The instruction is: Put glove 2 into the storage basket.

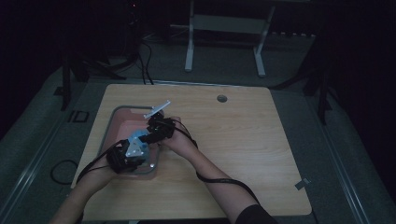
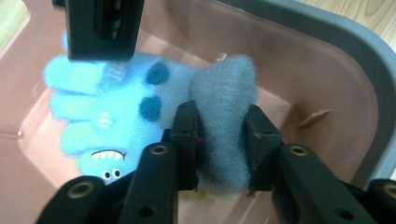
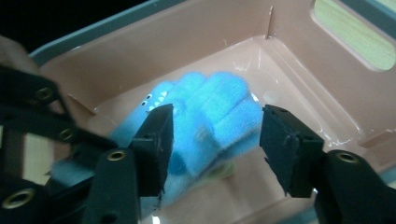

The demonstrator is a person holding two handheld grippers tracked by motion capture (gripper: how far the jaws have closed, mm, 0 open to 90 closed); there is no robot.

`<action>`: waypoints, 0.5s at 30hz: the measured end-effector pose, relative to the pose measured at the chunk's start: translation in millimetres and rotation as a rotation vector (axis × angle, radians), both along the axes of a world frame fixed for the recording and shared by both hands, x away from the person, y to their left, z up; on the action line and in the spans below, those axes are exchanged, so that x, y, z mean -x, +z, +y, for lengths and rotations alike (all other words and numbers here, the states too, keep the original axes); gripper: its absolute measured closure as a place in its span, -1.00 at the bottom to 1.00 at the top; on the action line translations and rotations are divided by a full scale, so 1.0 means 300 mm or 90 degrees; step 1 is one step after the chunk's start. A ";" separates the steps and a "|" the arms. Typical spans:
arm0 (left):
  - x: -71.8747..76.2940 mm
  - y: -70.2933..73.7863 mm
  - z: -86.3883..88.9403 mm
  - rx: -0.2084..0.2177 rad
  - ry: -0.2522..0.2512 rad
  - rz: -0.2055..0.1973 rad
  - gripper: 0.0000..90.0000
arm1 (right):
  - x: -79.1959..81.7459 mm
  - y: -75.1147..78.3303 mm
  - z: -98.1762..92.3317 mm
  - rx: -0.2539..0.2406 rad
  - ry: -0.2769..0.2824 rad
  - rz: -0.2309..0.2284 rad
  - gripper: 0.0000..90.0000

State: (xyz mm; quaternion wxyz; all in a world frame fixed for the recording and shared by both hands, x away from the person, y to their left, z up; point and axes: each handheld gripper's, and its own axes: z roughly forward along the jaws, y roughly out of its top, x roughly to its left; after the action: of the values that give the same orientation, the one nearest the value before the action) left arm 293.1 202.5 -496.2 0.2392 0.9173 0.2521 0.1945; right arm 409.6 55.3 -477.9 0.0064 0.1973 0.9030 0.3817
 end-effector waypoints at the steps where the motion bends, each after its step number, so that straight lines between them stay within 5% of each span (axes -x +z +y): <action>1: 0.000 0.000 0.001 0.003 0.001 -0.001 0.46 | 0.003 0.006 -0.006 -0.002 0.001 -0.001 -0.06; 10: -0.005 0.027 0.015 0.049 0.049 0.001 -0.43 | 0.034 0.060 -0.077 -0.030 0.014 -0.010 -0.43; 15: -0.005 0.046 0.009 0.063 0.061 0.003 -0.69 | 0.049 0.078 -0.123 -0.051 0.020 -0.009 -0.57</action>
State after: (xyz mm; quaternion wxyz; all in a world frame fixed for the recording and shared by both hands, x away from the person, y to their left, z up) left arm 294.4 205.3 -482.5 0.2741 0.8917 0.3058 0.1905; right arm 394.9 18.5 -454.5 -0.0009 0.1807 0.8897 0.4192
